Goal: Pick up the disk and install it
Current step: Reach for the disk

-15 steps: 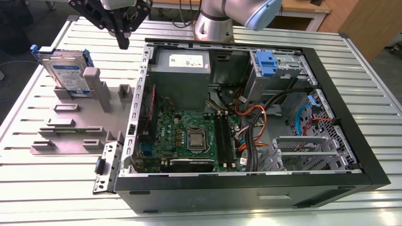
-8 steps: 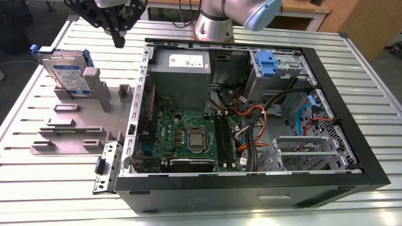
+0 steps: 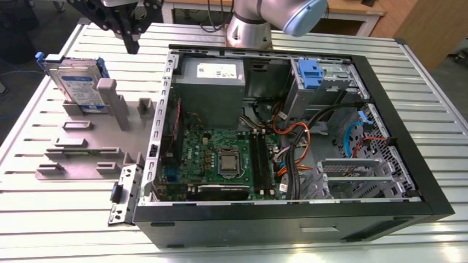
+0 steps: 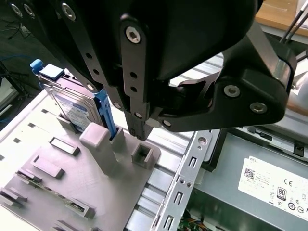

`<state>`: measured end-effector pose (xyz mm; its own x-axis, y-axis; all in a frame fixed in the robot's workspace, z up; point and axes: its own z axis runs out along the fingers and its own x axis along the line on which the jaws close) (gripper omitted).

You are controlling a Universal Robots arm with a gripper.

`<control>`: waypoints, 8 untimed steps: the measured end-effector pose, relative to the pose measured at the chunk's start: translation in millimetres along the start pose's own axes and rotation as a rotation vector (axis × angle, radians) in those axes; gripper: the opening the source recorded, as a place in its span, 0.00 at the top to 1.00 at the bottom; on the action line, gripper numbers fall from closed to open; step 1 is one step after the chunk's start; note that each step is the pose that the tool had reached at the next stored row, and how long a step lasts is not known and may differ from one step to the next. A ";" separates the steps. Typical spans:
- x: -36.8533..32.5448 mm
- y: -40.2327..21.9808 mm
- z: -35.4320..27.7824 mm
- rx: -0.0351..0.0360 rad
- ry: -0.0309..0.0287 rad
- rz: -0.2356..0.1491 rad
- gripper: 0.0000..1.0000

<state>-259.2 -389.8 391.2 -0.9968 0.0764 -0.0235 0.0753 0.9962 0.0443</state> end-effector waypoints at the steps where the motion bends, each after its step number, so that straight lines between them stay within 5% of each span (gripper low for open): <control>1: 1.4 0.2 0.0 -0.0001 -0.0001 0.000 0.89; 8: 10.8 2.1 0.3 0.0000 0.0002 0.000 0.89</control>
<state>-269.8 -386.9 390.7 -0.9968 0.0766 -0.0232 0.0755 0.9962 0.0443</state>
